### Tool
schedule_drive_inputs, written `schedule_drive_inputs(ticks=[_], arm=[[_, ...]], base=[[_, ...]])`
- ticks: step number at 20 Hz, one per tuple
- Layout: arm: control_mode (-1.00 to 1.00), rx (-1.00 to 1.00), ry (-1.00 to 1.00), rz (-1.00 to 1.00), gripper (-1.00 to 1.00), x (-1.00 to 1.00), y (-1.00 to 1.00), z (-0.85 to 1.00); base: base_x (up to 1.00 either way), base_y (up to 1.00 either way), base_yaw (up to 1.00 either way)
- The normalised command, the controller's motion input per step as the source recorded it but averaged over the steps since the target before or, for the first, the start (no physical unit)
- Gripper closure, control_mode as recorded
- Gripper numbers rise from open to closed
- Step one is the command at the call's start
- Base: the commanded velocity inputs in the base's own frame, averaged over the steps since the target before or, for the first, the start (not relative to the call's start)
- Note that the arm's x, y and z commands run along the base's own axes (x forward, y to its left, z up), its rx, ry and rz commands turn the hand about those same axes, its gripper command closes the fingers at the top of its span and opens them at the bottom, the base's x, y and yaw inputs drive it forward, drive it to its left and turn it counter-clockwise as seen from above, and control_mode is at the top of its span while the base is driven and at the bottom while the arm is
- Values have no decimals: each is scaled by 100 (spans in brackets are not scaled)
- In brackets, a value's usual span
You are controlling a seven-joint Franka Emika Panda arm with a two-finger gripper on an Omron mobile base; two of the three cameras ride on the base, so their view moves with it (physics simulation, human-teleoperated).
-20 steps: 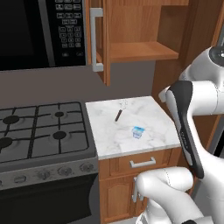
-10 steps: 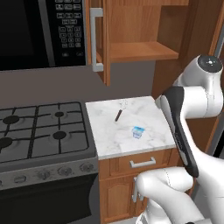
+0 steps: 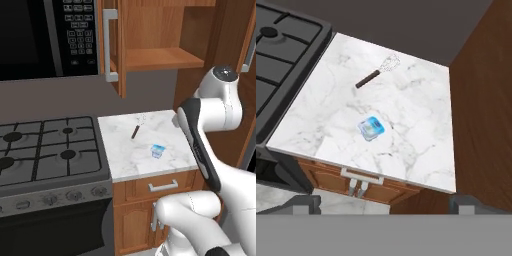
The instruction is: Pick the bar and yogurt from the counter and place them in the cabinets closest to them.
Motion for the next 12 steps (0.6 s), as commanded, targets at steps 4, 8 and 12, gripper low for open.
schedule_drive_inputs(ticks=[4,8,12], arm=[[-100,3,9,0,-100,19,0,-32],[-100,2,8,0,-100,18,0,-31],[-100,2,8,0,-100,21,0,-33]], base=[[0,0,0],[0,0,0],[0,0,0]])
